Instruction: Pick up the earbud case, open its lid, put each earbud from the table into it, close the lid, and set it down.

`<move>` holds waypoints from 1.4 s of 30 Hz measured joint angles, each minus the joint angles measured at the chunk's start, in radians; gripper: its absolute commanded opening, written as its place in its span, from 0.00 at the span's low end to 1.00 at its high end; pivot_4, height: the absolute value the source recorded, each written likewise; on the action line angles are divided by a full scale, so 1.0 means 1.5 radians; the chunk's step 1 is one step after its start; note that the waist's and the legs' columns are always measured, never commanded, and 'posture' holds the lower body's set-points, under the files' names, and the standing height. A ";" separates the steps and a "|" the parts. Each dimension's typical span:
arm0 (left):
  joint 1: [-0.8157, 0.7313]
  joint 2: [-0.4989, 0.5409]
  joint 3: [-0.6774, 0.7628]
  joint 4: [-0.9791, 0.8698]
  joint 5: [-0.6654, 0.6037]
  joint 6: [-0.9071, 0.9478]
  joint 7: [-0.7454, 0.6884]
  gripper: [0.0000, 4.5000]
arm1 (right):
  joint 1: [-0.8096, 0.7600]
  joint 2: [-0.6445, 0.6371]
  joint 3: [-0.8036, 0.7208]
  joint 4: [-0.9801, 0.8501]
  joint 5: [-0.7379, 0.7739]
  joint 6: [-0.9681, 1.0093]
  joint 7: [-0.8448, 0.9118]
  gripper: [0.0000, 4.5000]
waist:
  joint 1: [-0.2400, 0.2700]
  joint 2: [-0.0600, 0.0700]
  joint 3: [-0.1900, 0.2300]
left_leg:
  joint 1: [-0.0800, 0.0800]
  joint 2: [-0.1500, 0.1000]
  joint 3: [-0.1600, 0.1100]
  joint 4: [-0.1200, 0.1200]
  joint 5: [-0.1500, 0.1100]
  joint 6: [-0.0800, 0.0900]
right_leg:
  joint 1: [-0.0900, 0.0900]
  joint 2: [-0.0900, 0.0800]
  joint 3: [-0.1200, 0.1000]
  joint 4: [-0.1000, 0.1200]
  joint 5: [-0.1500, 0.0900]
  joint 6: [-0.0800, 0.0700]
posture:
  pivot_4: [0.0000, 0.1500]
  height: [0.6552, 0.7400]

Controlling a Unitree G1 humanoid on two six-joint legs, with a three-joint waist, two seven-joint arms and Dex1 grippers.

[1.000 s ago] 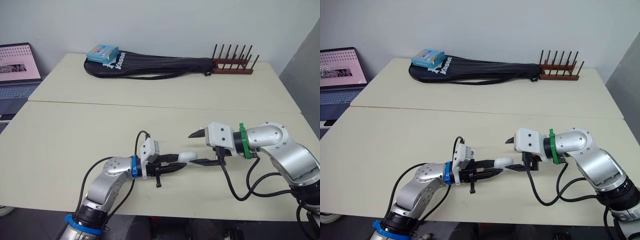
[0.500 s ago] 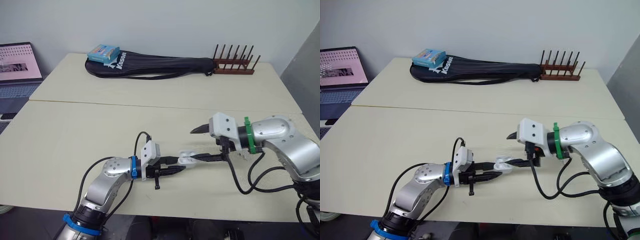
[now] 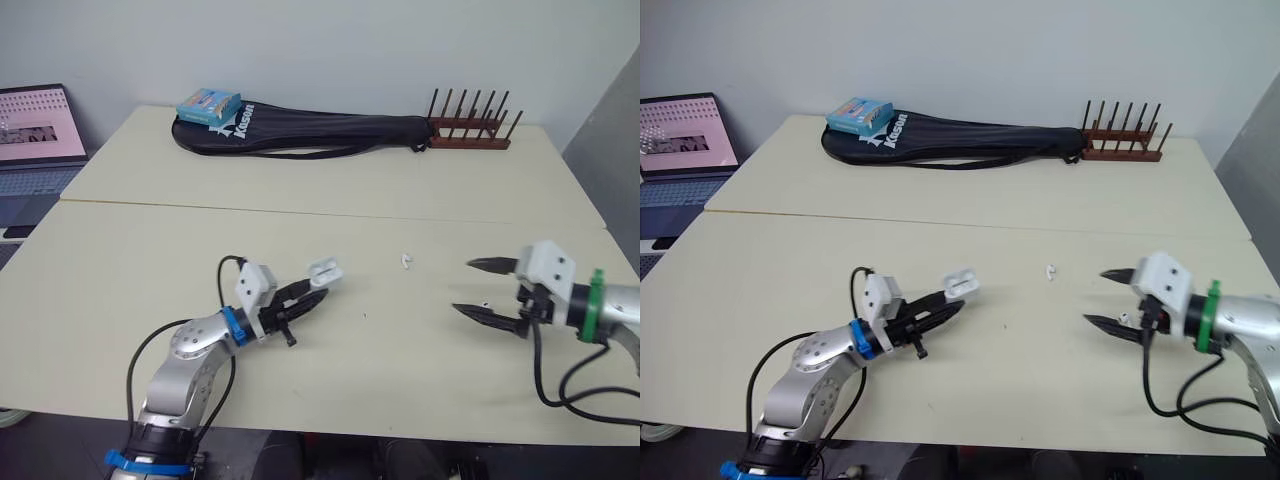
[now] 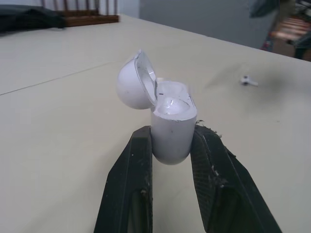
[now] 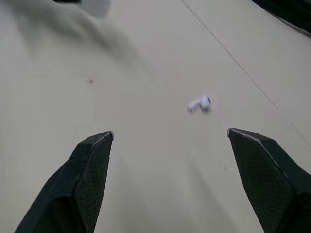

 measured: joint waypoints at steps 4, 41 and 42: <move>0.037 0.002 0.039 -0.004 -0.003 -0.001 0.028 0.16 | 0.131 0.053 -0.094 0.044 -0.022 -0.081 -0.031 0.87 | -0.002 0.000 0.000 | 0.002 0.000 0.000 0.000 0.000 0.000 | 0.002 0.000 0.000 0.000 0.000 0.000 | 1.00 0.44; -0.008 0.028 -0.004 0.016 -0.019 -0.040 -0.073 0.16 | -0.145 0.286 0.250 -0.032 -0.126 0.197 -0.430 1.00 | -0.002 0.000 0.000 | 0.003 0.000 0.000 -0.001 0.000 0.000 | 0.003 0.000 0.000 -0.001 0.000 0.000 | 1.00 0.44; -0.008 0.027 -0.008 0.016 -0.018 -0.041 -0.075 0.16 | -0.158 0.302 0.264 -0.016 -0.137 0.204 -0.448 1.00 | -0.001 0.000 0.000 | 0.001 0.000 0.000 0.000 0.000 0.000 | 0.001 0.000 0.000 -0.001 0.000 0.000 | 1.00 0.44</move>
